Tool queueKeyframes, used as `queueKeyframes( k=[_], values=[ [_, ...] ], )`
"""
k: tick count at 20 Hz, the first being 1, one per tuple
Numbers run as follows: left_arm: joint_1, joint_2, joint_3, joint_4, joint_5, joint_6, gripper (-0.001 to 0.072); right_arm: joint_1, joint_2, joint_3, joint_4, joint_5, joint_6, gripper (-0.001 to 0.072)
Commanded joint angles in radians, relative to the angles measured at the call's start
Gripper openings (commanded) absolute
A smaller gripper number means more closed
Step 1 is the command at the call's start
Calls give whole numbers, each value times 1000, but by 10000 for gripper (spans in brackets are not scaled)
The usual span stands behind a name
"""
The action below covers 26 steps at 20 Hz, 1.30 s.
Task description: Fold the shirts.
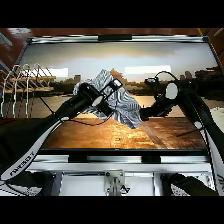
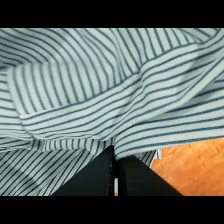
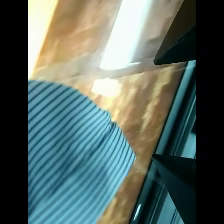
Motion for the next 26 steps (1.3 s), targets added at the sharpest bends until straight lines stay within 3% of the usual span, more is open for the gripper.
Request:
queueKeyframes(
  k=[1,4,7,9,12,15,16,18,19,23,26],
  values=[
    [63,1,89,-189,-44,52,57,79,123,-90,43,-168,51,666],
    [99,-2,138,-257,-54,51,57,190,150,-189,12,-322,103,666],
    [114,-3,146,-259,-68,51,57,280,99,-204,-83,-346,125,666],
    [121,-3,146,-259,-93,54,57,290,59,-204,-249,-368,256,666],
    [125,-3,146,-259,-97,70,57,289,-7,-204,-235,-422,283,666],
    [124,-5,146,-259,-88,74,57,292,-80,-204,-281,-455,427,661],
    [125,-4,146,-259,-86,89,58,291,-101,-204,-343,-455,499,561],
    [128,-3,146,-246,-86,116,57,290,-114,-203,-489,-436,624,178],
    [130,-2,146,-216,-86,119,57,290,-106,-195,-553,-418,643,69],
    [134,16,248,-90,-86,122,57,290,0,-45,-911,-333,562,71],
    [95,68,513,-90,-28,175,57,286,122,185,-1086,-478,428,70]
  ],
)
